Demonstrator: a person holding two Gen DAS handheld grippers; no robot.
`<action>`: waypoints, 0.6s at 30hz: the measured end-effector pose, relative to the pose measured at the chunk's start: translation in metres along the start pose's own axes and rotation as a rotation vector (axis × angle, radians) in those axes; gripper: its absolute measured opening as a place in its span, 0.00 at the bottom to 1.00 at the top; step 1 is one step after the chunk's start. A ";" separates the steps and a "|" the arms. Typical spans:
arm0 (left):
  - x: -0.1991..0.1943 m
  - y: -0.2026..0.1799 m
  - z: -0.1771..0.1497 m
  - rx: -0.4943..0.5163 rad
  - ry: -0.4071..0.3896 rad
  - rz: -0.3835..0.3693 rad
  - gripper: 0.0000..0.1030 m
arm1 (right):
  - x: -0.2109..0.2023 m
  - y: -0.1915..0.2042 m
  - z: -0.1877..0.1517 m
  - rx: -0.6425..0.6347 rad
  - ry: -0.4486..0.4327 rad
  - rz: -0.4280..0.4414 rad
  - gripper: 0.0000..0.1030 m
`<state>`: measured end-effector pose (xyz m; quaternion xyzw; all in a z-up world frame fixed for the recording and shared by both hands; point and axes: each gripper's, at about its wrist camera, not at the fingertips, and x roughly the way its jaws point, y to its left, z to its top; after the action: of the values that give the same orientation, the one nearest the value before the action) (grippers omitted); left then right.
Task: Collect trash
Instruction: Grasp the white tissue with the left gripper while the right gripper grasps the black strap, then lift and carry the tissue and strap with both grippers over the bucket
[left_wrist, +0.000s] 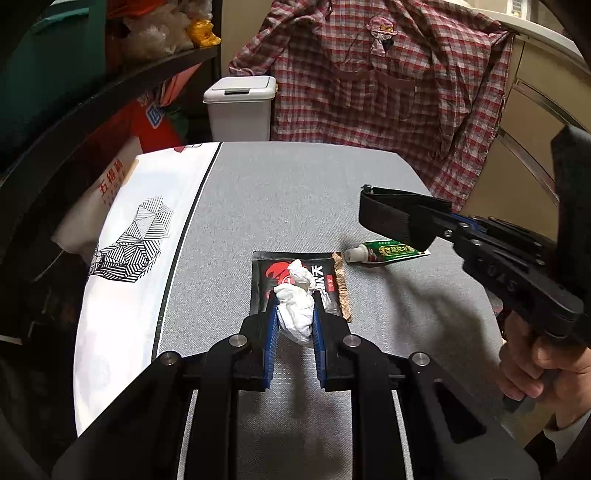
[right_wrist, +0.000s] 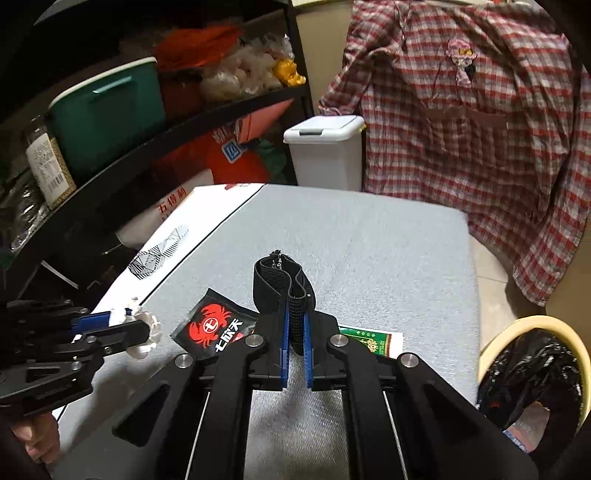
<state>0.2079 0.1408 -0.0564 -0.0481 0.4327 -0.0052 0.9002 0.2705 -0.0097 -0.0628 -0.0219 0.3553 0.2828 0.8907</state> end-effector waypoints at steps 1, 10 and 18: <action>-0.002 -0.001 0.000 0.001 -0.004 -0.002 0.16 | -0.007 0.001 -0.001 -0.001 -0.007 -0.002 0.06; -0.032 -0.007 0.009 -0.009 -0.074 -0.027 0.16 | -0.072 0.019 0.003 -0.041 -0.076 -0.054 0.06; -0.064 -0.019 0.009 -0.007 -0.142 -0.043 0.16 | -0.149 0.018 -0.003 -0.009 -0.149 -0.130 0.06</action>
<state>0.1753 0.1257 0.0007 -0.0609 0.3667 -0.0195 0.9281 0.1715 -0.0684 0.0337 -0.0281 0.2847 0.2271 0.9309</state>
